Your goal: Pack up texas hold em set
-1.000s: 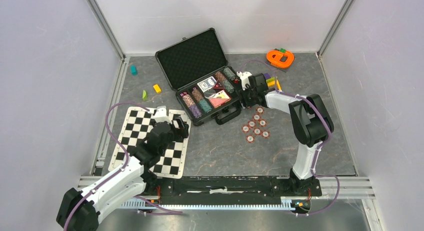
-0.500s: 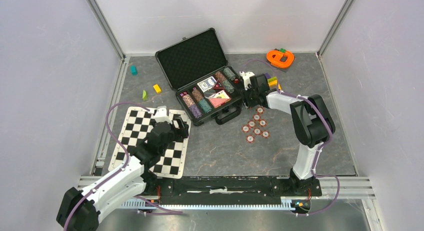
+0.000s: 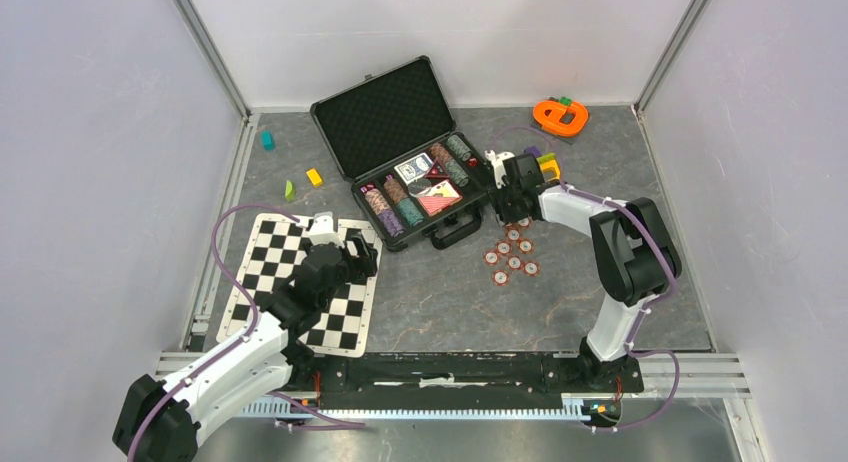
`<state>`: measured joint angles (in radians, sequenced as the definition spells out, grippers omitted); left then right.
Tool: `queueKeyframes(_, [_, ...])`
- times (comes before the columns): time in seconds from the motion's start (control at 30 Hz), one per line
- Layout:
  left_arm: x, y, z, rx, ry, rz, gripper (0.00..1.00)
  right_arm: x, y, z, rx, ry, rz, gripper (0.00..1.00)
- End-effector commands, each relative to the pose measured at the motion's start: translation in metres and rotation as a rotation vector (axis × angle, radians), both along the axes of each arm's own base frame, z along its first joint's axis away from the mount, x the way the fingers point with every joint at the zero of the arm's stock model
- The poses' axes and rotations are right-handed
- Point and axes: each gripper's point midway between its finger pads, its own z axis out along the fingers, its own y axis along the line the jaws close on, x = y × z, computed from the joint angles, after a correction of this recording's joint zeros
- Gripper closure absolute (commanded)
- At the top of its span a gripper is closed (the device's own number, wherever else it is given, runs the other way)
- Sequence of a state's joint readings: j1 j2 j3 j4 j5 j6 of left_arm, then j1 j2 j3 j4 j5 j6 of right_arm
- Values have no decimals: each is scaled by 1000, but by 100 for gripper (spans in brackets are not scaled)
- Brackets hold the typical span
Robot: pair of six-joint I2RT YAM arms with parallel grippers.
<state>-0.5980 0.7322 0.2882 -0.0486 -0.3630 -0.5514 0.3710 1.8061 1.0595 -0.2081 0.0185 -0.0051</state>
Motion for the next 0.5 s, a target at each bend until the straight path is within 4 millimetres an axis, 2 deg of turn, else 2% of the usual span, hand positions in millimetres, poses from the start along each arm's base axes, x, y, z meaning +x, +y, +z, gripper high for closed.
queueKeyframes(0.0, [8, -5, 22, -15, -71, -17, 10, 20, 5, 42, 19, -67, -12, 51])
queueKeyframes(0.1, [8, -5, 23, -18, -77, -14, 10, 25, 7, 59, 34, -100, -12, 51])
queueKeyframes(0.2, [8, -4, 25, -22, -84, -10, 10, 23, 3, 67, 26, -114, -18, 51])
queueKeyframes(0.23, [8, -4, 24, -21, -83, -10, 10, 21, 2, 67, 19, -110, -21, 47])
queueKeyframes(0.3, [8, -4, 25, -21, -83, -11, 10, 16, -2, 63, 5, -95, -26, 29])
queueKeyframes(0.33, [8, -4, 25, -22, -82, -11, 10, 12, -4, 60, -1, -81, -27, 25])
queueKeyframes(0.47, [8, -6, 23, -23, -74, -19, 10, 1, -3, 48, -2, -16, -13, 23])
